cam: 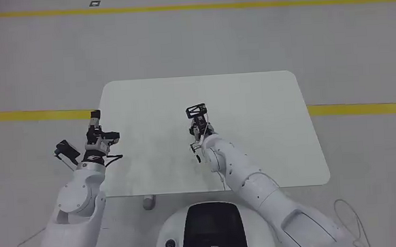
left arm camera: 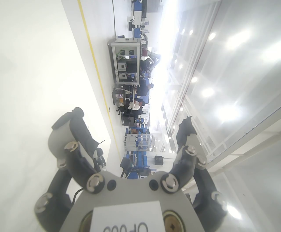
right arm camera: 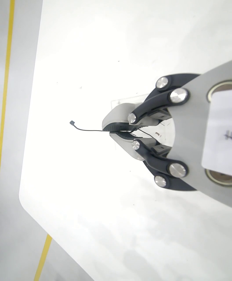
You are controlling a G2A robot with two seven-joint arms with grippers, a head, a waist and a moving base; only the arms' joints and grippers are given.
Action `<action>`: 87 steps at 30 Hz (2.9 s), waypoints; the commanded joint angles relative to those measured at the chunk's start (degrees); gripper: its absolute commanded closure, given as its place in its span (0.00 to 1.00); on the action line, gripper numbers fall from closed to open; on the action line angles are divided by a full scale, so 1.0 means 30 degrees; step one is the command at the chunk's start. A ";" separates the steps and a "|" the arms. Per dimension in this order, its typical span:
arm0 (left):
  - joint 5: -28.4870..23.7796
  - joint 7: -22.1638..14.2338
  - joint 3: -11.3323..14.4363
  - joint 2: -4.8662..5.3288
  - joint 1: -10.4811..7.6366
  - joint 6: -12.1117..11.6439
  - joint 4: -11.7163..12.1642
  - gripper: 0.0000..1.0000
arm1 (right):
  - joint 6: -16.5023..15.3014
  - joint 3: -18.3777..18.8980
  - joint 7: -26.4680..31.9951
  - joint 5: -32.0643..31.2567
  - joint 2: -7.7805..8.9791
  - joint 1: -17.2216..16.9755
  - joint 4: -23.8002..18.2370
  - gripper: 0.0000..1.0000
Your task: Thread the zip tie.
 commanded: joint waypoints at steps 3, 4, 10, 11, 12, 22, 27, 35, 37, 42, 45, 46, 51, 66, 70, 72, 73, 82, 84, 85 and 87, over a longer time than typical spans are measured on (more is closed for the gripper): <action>0.0000 0.0000 0.0000 0.0000 0.0000 0.0000 0.0000 0.00 | -0.2985 0.1062 -0.0239 0.0992 0.0412 -0.0324 0.0008 1.00; 0.0000 0.0000 0.0000 0.0000 0.0000 0.0000 0.0000 0.00 | -0.3490 0.1282 -0.0327 0.1023 0.0519 -0.0379 0.0040 1.00; 0.0000 0.0000 0.0000 0.0000 0.0000 0.0000 0.0000 0.00 | -0.6227 0.2431 -0.0668 0.1639 0.1047 -0.0737 0.0102 1.00; 0.0000 0.0000 0.0000 0.0000 0.0000 0.0000 0.0000 0.00 | -0.6445 0.2528 -0.0682 0.1639 0.1101 -0.0737 0.0120 1.00; 0.0000 0.0000 0.0000 0.0000 0.0000 0.0000 0.0000 0.00 | -0.6742 0.2593 -0.0730 0.1718 0.1140 -0.0762 0.0113 1.00; 0.0000 0.0000 0.0000 0.0000 0.0000 0.0000 0.0000 0.00 | -0.7728 0.2694 -0.0582 0.1845 0.1253 -0.0688 0.0260 1.00; 0.0000 0.0000 0.0000 0.0000 0.0000 0.0000 0.0000 0.00 | -0.7755 0.2859 -0.0782 0.2081 0.1308 -0.0906 0.0052 1.00; 0.0000 0.0000 0.0000 0.0000 0.0000 0.0000 0.0000 0.00 | -0.8889 0.3378 -0.1432 0.2754 0.1562 -0.1195 -0.0068 1.00; 0.0000 0.0000 0.0000 0.0000 0.0000 0.0000 0.0000 0.00 | -0.9761 0.3397 -0.1550 0.2935 0.1620 -0.1151 0.0141 1.00; 0.0000 0.0000 0.0000 0.0000 0.0000 0.0000 0.0000 0.00 | -0.9761 0.3303 -0.1495 0.2967 0.1640 -0.1108 0.0160 1.00; 0.0000 0.0000 0.0000 0.0000 0.0000 0.0000 0.0000 0.00 | -0.9761 0.3303 -0.1495 0.2967 0.1640 -0.1108 0.0160 1.00; 0.0000 0.0000 0.0000 0.0000 0.0000 0.0000 0.0000 0.00 | -0.9761 0.3303 -0.1495 0.2967 0.1640 -0.1108 0.0160 1.00; 0.0000 0.0000 0.0000 0.0000 0.0000 0.0000 0.0000 0.00 | -0.9761 0.3288 -0.1593 0.3405 0.1635 -0.1336 -0.0134 1.00; 0.0000 0.0000 0.0000 0.0000 0.0000 0.0000 0.0000 0.00 | -0.9761 0.3017 -0.1428 0.9048 0.2540 -0.2383 -0.1615 1.00; 0.0000 0.0000 0.0000 0.0000 0.0000 0.0000 0.0000 0.00 | -0.9761 0.3017 -0.1428 0.9048 0.2540 -0.2383 -0.1615 1.00; 0.0000 0.0000 0.0000 0.0000 0.0000 0.0000 0.0000 0.00 | -0.9761 0.3017 -0.1428 0.9048 0.2540 -0.2383 -0.1615 1.00; 0.0000 0.0000 0.0000 0.0000 0.0000 0.0000 0.0000 0.00 | -0.9761 0.3017 -0.1428 0.9048 0.2540 -0.2383 -0.1615 1.00; 0.0000 0.0000 0.0000 0.0000 0.0000 0.0000 0.0000 0.00 | -0.9761 0.3017 -0.1428 0.9048 0.2540 -0.2383 -0.1615 1.00; 0.0000 0.0000 0.0000 0.0000 0.0000 0.0000 0.0000 0.00 | -0.9761 0.3017 -0.1428 0.9048 0.2540 -0.2383 -0.1615 1.00; 0.0000 0.0000 0.0000 0.0000 0.0000 0.0000 0.0000 0.00 | -0.9761 0.3017 -0.1428 0.9048 0.2540 -0.2383 -0.1615 1.00; 0.0550 -0.0417 0.0057 0.0024 -0.0096 -0.0329 -0.0075 0.00 | -0.9761 0.3017 -0.1428 0.9048 0.2540 -0.2383 -0.1615 1.00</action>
